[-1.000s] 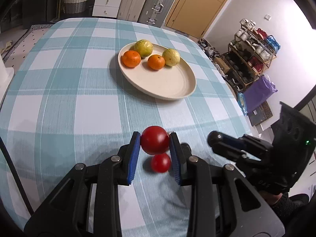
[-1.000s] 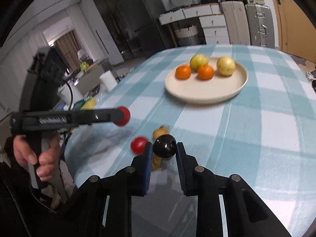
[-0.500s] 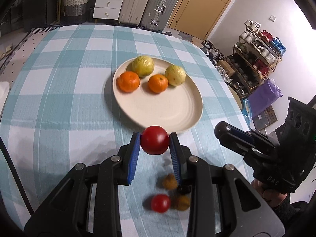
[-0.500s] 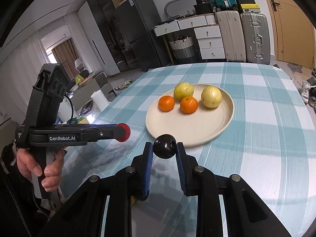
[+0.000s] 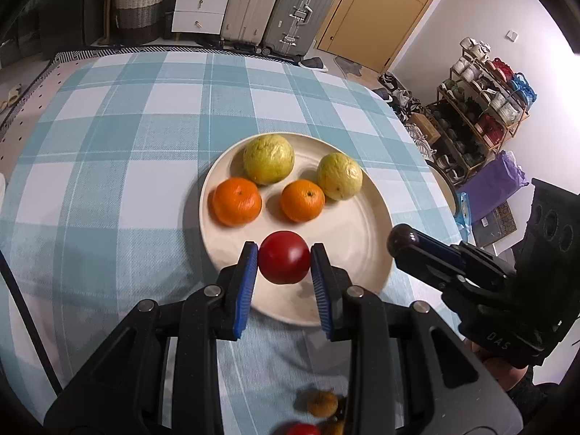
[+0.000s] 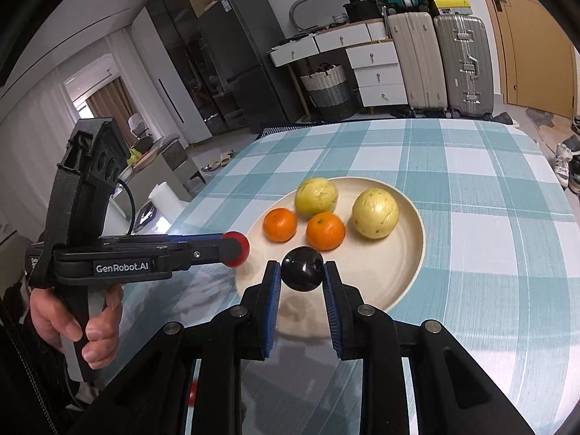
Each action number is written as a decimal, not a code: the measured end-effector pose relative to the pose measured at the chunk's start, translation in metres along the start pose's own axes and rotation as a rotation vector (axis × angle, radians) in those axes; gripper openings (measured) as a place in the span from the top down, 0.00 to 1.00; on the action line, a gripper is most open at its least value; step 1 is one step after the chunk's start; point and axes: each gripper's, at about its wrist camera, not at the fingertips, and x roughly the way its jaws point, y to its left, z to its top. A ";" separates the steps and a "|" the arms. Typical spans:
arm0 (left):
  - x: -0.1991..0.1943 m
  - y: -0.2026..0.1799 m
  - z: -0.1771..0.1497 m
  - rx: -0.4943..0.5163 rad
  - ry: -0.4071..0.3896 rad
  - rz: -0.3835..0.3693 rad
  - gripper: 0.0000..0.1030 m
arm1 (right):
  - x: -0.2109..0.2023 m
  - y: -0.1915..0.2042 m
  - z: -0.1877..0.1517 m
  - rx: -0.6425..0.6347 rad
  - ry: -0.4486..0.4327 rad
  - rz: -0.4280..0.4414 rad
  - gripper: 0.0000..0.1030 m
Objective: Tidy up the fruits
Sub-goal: 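Carry the tomato and plum onto the cream plate and open both grippers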
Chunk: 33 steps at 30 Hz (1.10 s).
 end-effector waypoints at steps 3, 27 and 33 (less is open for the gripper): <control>0.011 0.002 0.009 -0.006 0.004 -0.003 0.74 | 0.012 -0.009 0.006 0.017 0.016 -0.004 0.76; 0.039 0.000 0.041 0.005 -0.022 -0.008 0.74 | 0.064 -0.033 0.015 0.087 0.086 -0.032 0.69; 0.032 0.005 0.037 -0.014 -0.018 0.005 0.74 | 0.054 -0.030 0.017 0.093 0.048 -0.032 0.49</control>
